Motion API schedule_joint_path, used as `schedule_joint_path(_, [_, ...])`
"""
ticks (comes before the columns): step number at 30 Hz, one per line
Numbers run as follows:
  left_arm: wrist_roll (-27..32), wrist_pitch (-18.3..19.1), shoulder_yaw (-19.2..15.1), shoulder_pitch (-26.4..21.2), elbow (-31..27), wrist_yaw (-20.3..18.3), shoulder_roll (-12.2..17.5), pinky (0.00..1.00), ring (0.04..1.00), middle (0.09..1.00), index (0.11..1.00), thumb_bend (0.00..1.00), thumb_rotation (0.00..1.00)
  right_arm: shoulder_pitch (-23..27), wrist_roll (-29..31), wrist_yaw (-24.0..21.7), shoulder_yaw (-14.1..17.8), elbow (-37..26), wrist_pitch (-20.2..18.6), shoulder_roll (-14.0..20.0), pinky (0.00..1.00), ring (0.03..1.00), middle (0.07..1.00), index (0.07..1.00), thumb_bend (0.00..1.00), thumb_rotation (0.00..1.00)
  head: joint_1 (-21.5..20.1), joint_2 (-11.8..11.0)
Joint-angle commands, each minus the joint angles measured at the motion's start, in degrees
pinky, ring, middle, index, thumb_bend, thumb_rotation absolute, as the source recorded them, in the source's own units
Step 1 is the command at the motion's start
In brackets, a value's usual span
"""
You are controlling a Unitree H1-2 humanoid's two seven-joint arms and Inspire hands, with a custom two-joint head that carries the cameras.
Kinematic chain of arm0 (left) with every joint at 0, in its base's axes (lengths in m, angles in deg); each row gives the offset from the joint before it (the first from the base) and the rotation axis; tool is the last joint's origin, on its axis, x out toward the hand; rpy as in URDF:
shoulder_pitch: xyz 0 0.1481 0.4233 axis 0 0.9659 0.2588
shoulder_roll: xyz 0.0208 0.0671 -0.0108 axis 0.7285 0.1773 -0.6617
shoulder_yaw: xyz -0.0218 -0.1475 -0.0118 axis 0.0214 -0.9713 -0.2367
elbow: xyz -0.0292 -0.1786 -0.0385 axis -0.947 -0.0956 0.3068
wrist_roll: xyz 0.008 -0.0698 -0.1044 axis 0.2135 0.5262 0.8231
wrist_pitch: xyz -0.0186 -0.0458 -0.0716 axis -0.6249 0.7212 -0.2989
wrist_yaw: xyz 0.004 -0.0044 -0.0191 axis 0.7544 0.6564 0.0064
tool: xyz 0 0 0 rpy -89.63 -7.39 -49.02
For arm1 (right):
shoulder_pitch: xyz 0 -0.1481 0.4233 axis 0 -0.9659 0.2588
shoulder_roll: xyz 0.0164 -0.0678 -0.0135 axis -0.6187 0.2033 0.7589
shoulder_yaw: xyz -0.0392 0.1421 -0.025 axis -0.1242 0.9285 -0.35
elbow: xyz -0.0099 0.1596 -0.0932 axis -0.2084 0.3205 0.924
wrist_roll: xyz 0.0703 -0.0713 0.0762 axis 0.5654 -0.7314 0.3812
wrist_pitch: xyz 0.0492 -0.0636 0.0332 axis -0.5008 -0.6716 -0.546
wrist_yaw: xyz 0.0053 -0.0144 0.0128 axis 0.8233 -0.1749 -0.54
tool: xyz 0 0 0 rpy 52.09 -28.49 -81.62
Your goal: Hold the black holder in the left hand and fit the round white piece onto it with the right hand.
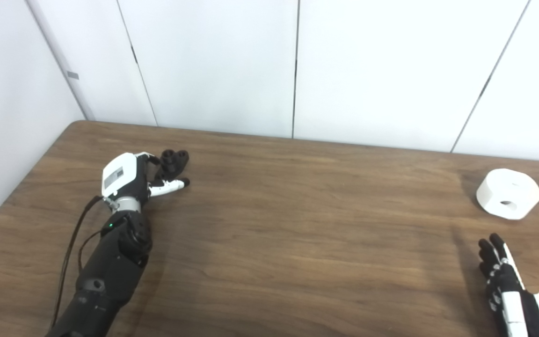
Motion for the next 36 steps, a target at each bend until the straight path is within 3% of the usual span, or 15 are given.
schedule_joint_path(1, [-0.8,0.3,0.2,-2.5,-0.8,0.8,0.8,0.97,0.933,0.855,0.690,0.94,0.36,-2.5,0.0,0.3,-0.7,0.5,-0.6,-1.4,1.00,0.991,0.963,0.988,0.68,0.96,0.0,0.0])
schedule_joint_path(15, [-1.0,2.5,0.1,-3.2,0.2,1.2,0.9,0.94,0.923,0.842,0.658,0.90,0.36,-2.6,1.0,0.0,-0.8,0.3,-0.6,-0.8,1.00,0.997,0.968,0.995,0.67,0.96,0.4,0.7])
schedule_joint_path(28, [-2.9,3.6,1.5,-3.4,2.1,2.8,1.0,0.91,0.872,0.791,0.630,0.85,0.30,-2.5,1.6,-0.2,-0.8,0.3,-0.3,-0.3,1.00,1.000,0.974,1.000,0.64,0.93,1.5,0.5])
schedule_joint_path(34, [-1.5,0.5,0.8,-3.1,3.3,6.0,0.2,0.88,0.849,0.777,0.563,0.82,0.16,-2.8,1.8,-0.4,-0.7,0.2,-0.4,0.0,1.00,1.000,0.977,1.000,0.63,0.92,2.6,-0.6])
schedule_joint_path(36, [-0.5,-0.1,0.3,-3.1,3.6,6.4,-0.1,0.90,0.875,0.791,0.505,0.58,0.09,-2.8,2.0,-0.5,-0.8,0.3,-0.3,0.0,1.00,1.000,0.979,1.000,0.63,0.92,2.6,-0.6])
